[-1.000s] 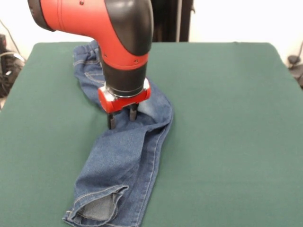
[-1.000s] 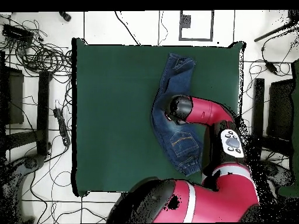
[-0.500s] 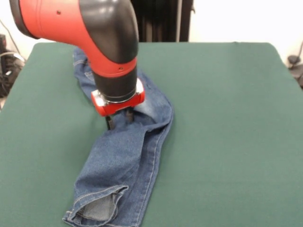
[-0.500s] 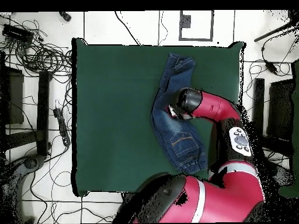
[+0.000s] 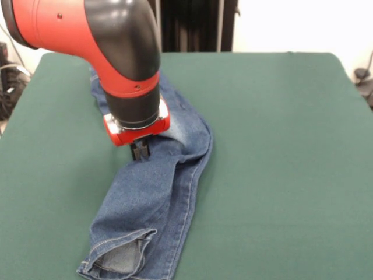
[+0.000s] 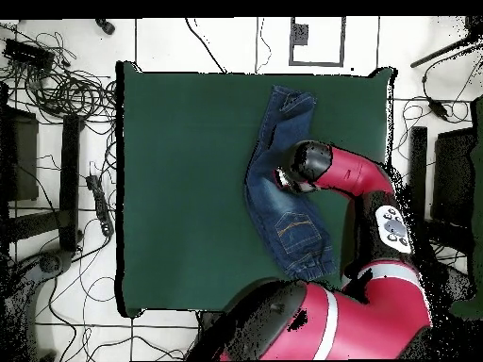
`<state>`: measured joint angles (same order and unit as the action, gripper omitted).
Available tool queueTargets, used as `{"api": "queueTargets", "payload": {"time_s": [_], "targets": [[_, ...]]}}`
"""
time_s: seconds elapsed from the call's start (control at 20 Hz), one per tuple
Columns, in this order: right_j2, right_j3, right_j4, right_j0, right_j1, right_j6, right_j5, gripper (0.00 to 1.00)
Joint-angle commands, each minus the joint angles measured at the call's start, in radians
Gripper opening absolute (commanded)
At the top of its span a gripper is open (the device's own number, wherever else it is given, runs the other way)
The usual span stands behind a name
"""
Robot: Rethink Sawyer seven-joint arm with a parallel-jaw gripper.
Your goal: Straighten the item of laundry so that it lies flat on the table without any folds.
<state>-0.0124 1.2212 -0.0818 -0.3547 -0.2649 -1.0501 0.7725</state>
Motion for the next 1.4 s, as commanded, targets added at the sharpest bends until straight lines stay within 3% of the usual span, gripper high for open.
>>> {"api": "queueTargets", "payload": {"time_s": [0.05,0.6,0.95,1.4], "targets": [[-0.111,0.049,-0.076,-0.005,0.256,-0.108,-0.295,0.0],[-0.082,-0.011,-0.143,0.038,0.225,-0.028,-0.233,0.0],[-0.117,-0.064,-0.213,0.038,0.206,0.088,-0.184,0.0],[-0.167,-0.117,-0.259,0.019,0.195,0.149,-0.118,0.0]]}}
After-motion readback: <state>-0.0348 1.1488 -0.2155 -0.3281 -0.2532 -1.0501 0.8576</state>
